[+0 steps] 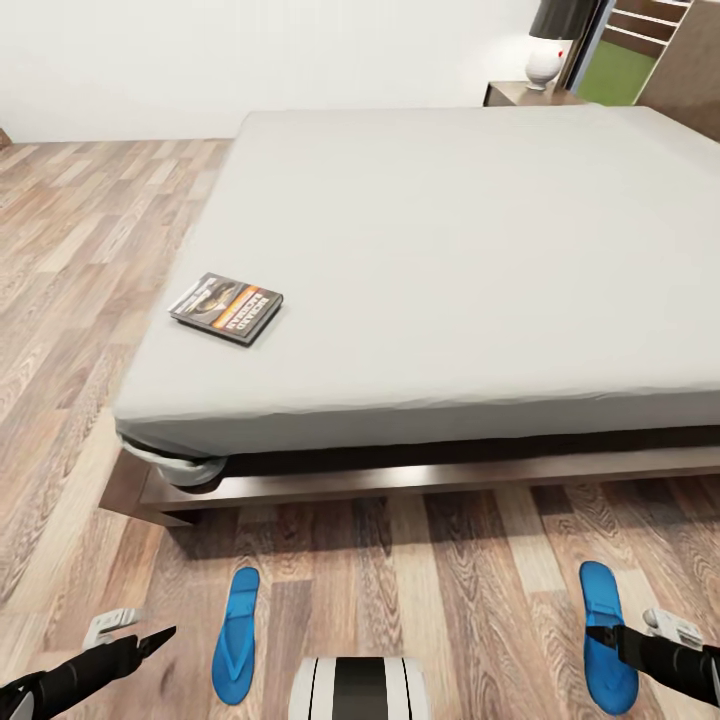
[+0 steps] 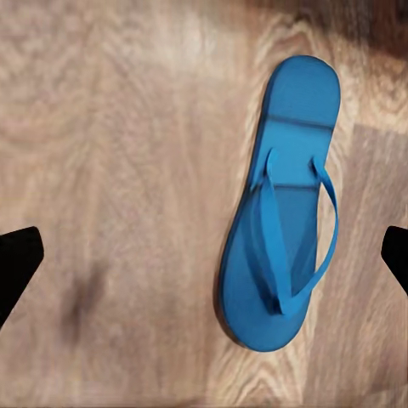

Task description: In the bedroom, move the book from the bed onto either nightstand, and place the two sandals side by side next to the bed.

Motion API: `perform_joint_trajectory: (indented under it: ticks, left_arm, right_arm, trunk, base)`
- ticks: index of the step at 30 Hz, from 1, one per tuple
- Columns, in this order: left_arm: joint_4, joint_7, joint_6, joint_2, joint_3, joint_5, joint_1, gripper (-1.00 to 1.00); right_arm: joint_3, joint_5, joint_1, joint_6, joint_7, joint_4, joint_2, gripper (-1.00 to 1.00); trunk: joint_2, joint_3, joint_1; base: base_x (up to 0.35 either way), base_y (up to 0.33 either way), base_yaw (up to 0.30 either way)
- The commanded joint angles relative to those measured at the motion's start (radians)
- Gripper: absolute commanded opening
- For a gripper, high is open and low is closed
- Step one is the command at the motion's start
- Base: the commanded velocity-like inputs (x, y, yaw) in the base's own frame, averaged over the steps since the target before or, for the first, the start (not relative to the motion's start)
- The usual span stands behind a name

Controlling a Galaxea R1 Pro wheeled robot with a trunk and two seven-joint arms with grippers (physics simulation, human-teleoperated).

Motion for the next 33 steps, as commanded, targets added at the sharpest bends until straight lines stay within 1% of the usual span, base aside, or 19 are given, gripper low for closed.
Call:
perform_joint_trajectory:
  ticks: [1, 5, 7, 8, 9, 11, 12, 13, 14, 16, 19, 24, 26, 27, 29, 31, 33]
  left_arm:
    - [0.001, -0.003, 0.011, 0.000, 0.001, 0.008, -0.001, 1.00]
    - [0.001, -0.002, 0.011, -0.002, 0.001, 0.007, -0.001, 1.00]
    - [0.001, -0.003, 0.011, -0.003, 0.001, 0.007, -0.001, 1.00]
    - [0.001, -0.003, 0.011, -0.003, 0.000, 0.007, -0.001, 1.00]
    - [0.001, -0.003, 0.011, -0.003, 0.000, 0.007, -0.001, 1.00]
    - [0.001, -0.003, 0.010, -0.004, 0.000, 0.007, -0.001, 1.00]
    - [0.001, -0.003, 0.010, -0.004, 0.000, 0.007, -0.001, 1.00]
    - [0.001, -0.004, 0.010, -0.005, -0.001, 0.007, -0.001, 1.00]
    - [0.001, -0.004, 0.010, -0.005, -0.001, 0.007, -0.001, 1.00]
    - [0.001, -0.004, 0.010, -0.006, -0.001, 0.007, -0.001, 1.00]
    - [0.002, -0.005, 0.011, -0.006, -0.001, 0.007, -0.001, 1.00]
    - [0.003, -0.006, 0.010, -0.008, -0.001, 0.007, -0.001, 1.00]
    - [0.003, -0.005, 0.010, -0.008, -0.001, 0.007, -0.001, 1.00]
    - [0.003, -0.005, 0.010, -0.008, -0.001, 0.007, -0.001, 1.00]
    - [0.004, -0.005, 0.010, -0.008, -0.001, 0.007, -0.001, 1.00]
    - [0.004, -0.005, 0.010, -0.008, -0.001, 0.007, -0.001, 1.00]
    - [0.004, -0.005, 0.010, -0.008, -0.001, 0.007, -0.001, 1.00]
  right_arm:
    - [-0.004, 0.011, -0.001, 0.003, 0.008, -0.005, 0.000, -1.00]
    - [-0.002, 0.012, -0.001, 0.003, 0.004, -0.009, 0.001, -1.00]
    - [0.008, 0.018, -0.001, 0.003, -0.017, -0.009, 0.002, -1.00]
    - [0.024, 0.026, -0.001, 0.003, -0.048, -0.009, 0.002, -1.00]
    - [0.046, 0.034, -0.001, 0.003, -0.096, -0.008, 0.003, -1.00]
    - [0.130, 0.044, -0.001, 0.002, -0.289, -0.008, 0.005, -1.00]
    - [0.154, 0.044, -0.001, 0.002, -0.348, -0.008, 0.005, -1.00]
    - [0.173, 0.043, -0.001, 0.002, -0.392, -0.008, 0.006, -1.00]
    - [0.186, 0.043, -0.002, 0.002, -0.420, -0.008, 0.006, -1.00]
    - [0.201, 0.042, -0.002, 0.002, -0.447, -0.011, 0.010, -1.00]
    - [0.209, 0.041, -0.002, 0.003, -0.459, -0.029, 0.012, -1.00]
    - [0.210, 0.040, -0.002, 0.003, -0.460, -0.037, 0.012, -1.00]
    - [0.210, 0.031, -0.002, 0.004, -0.451, -0.036, 0.011, -1.00]
    - [0.210, 0.019, -0.002, 0.004, -0.437, -0.034, 0.011, -1.00]
    - [0.211, -0.017, -0.002, 0.004, -0.384, -0.030, 0.011, -1.00]
    - [0.211, -0.035, -0.002, 0.003, -0.330, -0.029, 0.011, -1.00]
    - [0.211, -0.042, -0.002, -0.001, -0.308, -0.028, 0.011, -1.00]
  trunk:
    - [0.000, -0.001, 0.000]
    - [0.000, -0.001, 0.000]
    - [0.000, -0.001, 0.000]
    - [0.000, -0.001, 0.000]
    - [0.000, -0.001, 0.000]
    - [0.000, -0.001, 0.000]
    - [0.000, -0.001, 0.000]
    - [0.000, -0.001, 0.000]
    - [0.000, -0.001, 0.000]
    - [0.000, -0.001, 0.000]
    - [0.000, -0.001, 0.000]
    - [0.000, -0.001, 0.000]
    - [0.000, -0.001, 0.000]
    - [0.000, -0.001, 0.000]
    - [0.000, -0.001, 0.000]
    - [0.000, -0.001, 0.000]
    - [0.000, -0.001, 0.000]
  base:
    - [0.000, 0.265, 0.000]
    - [0.000, 0.280, 0.000]
    - [0.000, 0.286, 0.000]
    - [0.000, 0.286, 0.000]
    - [0.000, 0.286, 0.000]
    - [0.000, 0.286, 0.000]
    - [0.000, 0.286, 0.000]
    - [0.000, 0.286, 0.000]
    - [0.000, 0.286, 0.000]
    - [0.000, 0.286, 0.000]
    - [0.000, 0.286, 0.000]
    - [0.000, 0.286, 0.000]
    - [0.000, 0.285, 0.000]
    - [0.000, 0.282, 0.000]
    - [0.000, 0.276, 0.000]
    - [0.000, 0.274, 0.000]
    - [0.000, 0.268, 0.000]
